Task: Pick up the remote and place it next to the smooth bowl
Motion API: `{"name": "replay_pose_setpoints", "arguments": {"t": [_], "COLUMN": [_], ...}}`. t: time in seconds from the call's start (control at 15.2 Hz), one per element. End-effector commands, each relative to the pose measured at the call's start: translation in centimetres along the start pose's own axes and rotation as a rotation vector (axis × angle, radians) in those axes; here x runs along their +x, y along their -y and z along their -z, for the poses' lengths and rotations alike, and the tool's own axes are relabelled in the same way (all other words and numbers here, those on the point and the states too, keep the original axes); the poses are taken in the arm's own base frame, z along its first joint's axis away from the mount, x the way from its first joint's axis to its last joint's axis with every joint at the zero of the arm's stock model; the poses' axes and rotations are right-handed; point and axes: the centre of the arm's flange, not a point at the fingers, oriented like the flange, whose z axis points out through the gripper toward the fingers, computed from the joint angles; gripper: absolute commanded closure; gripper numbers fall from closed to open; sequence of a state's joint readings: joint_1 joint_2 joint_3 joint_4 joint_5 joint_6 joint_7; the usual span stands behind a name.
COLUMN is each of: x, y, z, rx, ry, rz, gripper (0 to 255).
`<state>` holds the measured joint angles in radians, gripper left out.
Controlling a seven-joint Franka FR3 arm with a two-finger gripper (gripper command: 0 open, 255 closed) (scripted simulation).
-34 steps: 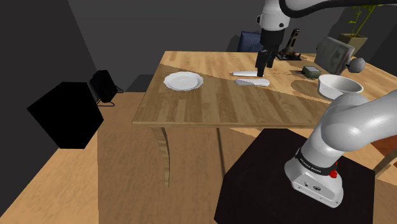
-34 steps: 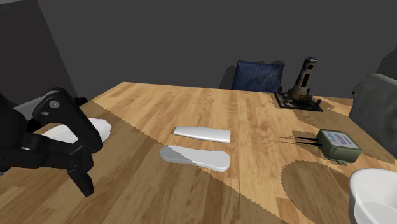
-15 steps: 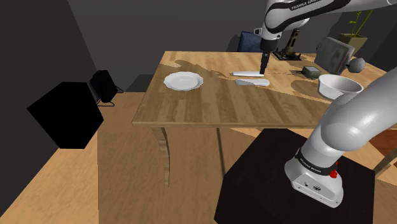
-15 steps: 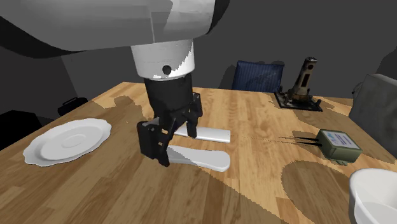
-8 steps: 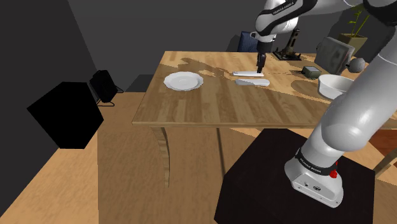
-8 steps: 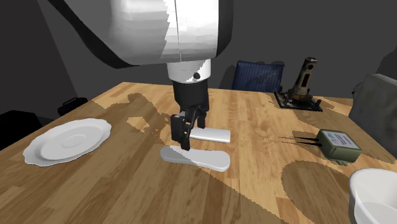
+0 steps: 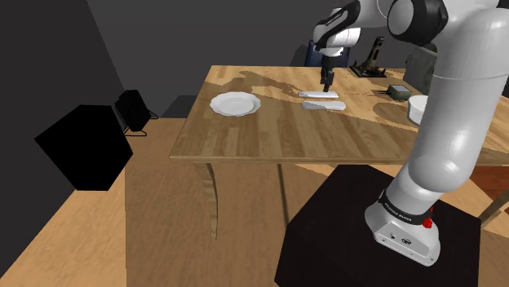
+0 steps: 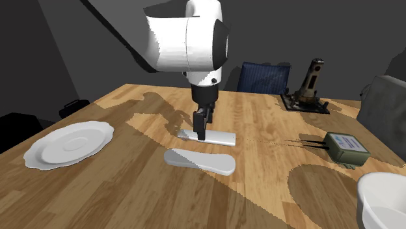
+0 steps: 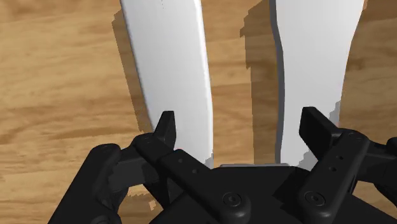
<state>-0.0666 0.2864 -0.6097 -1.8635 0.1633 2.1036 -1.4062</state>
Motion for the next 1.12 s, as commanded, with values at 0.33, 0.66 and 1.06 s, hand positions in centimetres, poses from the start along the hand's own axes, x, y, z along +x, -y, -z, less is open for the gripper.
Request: {"name": "replay_pose_setpoints", "arguments": {"t": [0.33,0.66,1.06], "x": [1.3,1.3,1.3], "y": [-4.9,-4.9,-4.9], "z": [-3.3,-6.3,-6.3], "rx": [0.005,0.005,0.005], "ry": [-0.012,-0.012,-0.012], "rz": [0.085,0.085,0.085], "gripper": [0,0,0]}}
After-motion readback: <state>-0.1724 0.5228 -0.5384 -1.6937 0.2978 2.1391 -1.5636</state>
